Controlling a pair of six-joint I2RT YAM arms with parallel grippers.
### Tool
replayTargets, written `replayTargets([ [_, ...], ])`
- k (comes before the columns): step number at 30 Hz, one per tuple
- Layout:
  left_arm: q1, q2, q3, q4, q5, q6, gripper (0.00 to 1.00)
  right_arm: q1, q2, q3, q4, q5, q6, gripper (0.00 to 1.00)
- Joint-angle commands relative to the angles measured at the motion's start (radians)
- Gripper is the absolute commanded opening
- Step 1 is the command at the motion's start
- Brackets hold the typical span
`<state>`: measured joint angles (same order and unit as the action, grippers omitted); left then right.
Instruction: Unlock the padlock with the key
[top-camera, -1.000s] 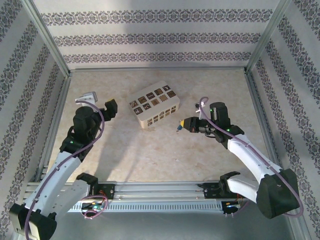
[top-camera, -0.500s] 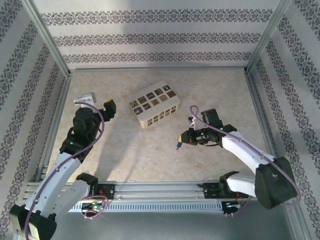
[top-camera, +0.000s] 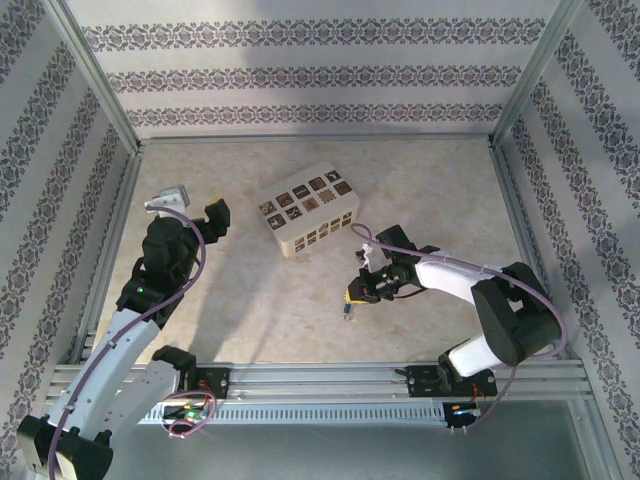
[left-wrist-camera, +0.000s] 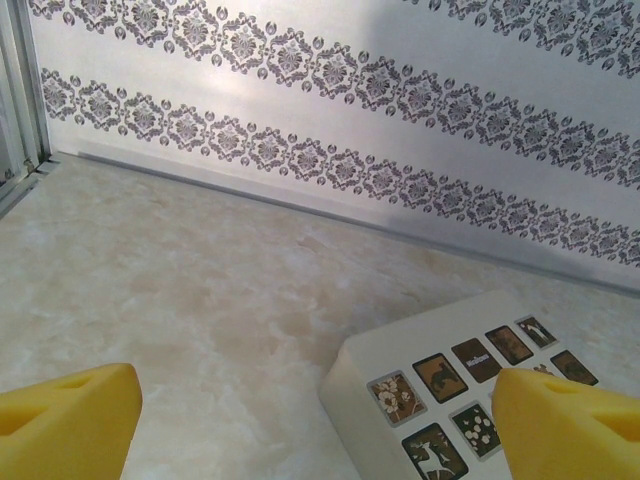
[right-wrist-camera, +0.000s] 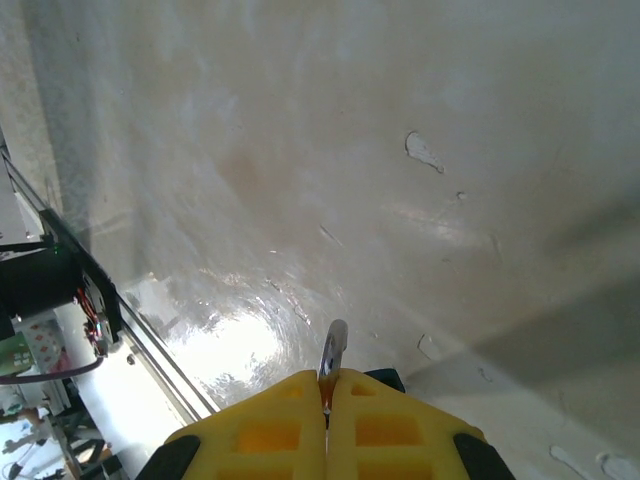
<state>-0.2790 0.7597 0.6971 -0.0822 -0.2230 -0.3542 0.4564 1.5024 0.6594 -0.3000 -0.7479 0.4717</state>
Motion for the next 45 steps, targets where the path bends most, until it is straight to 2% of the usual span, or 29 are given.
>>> replayTargets([
  [1, 0.012, -0.017, -0.016, -0.014, -0.024, 0.016, 0.91, 0.014, 0.025, 0.028, 0.034, -0.030, -0.005, 0.00],
  [30, 0.015, -0.019, -0.030, -0.007, -0.015, -0.001, 0.91, 0.030, 0.154, 0.055, 0.080, -0.021, 0.008, 0.01],
  [35, 0.015, -0.019, -0.024, -0.016, -0.020, 0.010, 0.91, 0.029, 0.147, 0.052, 0.075, -0.004, 0.008, 0.06],
  [37, 0.015, -0.020, -0.023, -0.020, -0.030, 0.016, 0.96, 0.028, 0.138, 0.056, 0.066, 0.004, 0.008, 0.10],
  [45, 0.016, -0.023, -0.022, -0.014, -0.049, 0.044, 0.99, 0.016, 0.040, 0.072, -0.002, 0.084, 0.004, 0.30],
])
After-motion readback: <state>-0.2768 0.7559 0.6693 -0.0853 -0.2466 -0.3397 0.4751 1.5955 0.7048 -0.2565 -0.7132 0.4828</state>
